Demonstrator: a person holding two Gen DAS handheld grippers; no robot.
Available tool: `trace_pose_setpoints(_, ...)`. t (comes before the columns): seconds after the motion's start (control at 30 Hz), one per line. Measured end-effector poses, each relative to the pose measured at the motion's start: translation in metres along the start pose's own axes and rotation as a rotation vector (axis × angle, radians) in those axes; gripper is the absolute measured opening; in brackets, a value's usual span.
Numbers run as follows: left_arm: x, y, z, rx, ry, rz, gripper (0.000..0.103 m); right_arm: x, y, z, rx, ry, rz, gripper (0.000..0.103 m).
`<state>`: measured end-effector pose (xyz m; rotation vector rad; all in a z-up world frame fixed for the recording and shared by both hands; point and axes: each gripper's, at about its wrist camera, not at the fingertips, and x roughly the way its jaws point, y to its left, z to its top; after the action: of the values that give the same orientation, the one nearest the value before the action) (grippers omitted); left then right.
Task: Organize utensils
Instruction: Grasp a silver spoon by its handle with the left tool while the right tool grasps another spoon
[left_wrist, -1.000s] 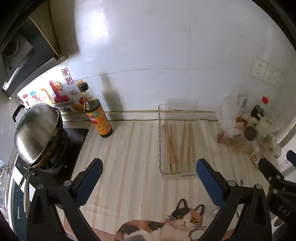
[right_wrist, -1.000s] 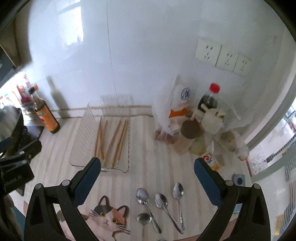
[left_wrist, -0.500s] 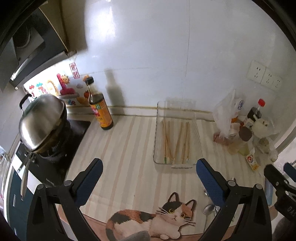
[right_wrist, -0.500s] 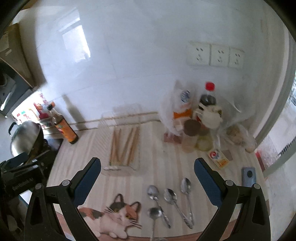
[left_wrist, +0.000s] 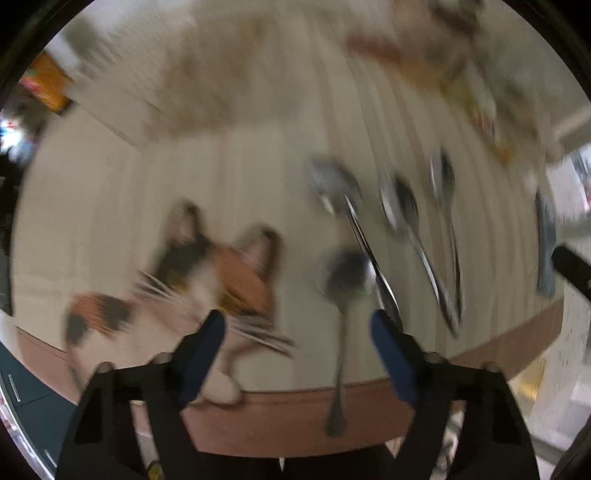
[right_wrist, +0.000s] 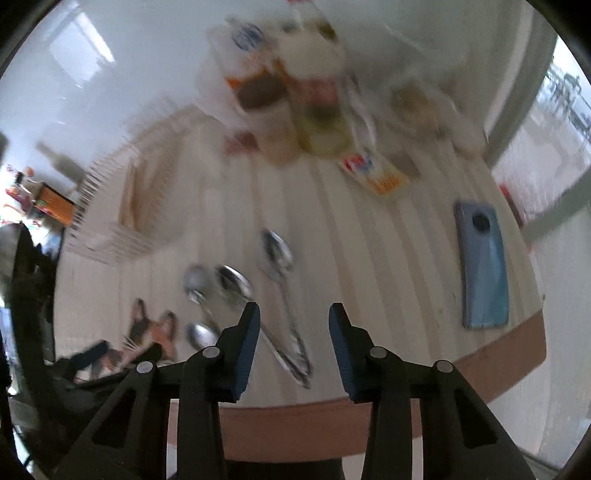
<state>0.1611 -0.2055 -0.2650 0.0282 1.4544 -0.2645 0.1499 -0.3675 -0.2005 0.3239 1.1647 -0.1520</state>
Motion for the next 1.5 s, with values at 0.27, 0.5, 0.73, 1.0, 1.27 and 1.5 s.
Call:
trace_pose_setpoints(0.27,0.018,-0.027,-0.007,0.096,0.033,-0.009,0.011,0.035,-0.037,-0.017,0.049,0.107,-0.007,0.041)
trace_pose_setpoints(0.5,0.016,0.004,0.006,0.047,0.039,0.004,0.002,0.061,-0.03,-0.017,0.049,0.16,0.045,0.041)
trace_pose_setpoints(0.73,0.015,0.078,0.016,-0.083,0.046,0.034,0.001,0.09,0.026,-0.012,-0.111,0.194,0.071,0.041)
trace_pose_setpoints(1.0,0.006,0.123,0.008,-0.15,0.063,-0.064,0.001,0.103,0.082,-0.018,-0.232,0.231,0.099,0.041)
trace_pose_setpoints(1.27,-0.017,0.159,-0.009,-0.197,0.049,-0.15,0.001,0.12,0.131,-0.021,-0.312,0.203,0.007,0.01)
trace_pose_setpoints(1.5,-0.008,0.178,-0.019,-0.151,0.112,-0.21,0.015,0.116,0.144,-0.039,-0.29,0.232,-0.002,0.008)
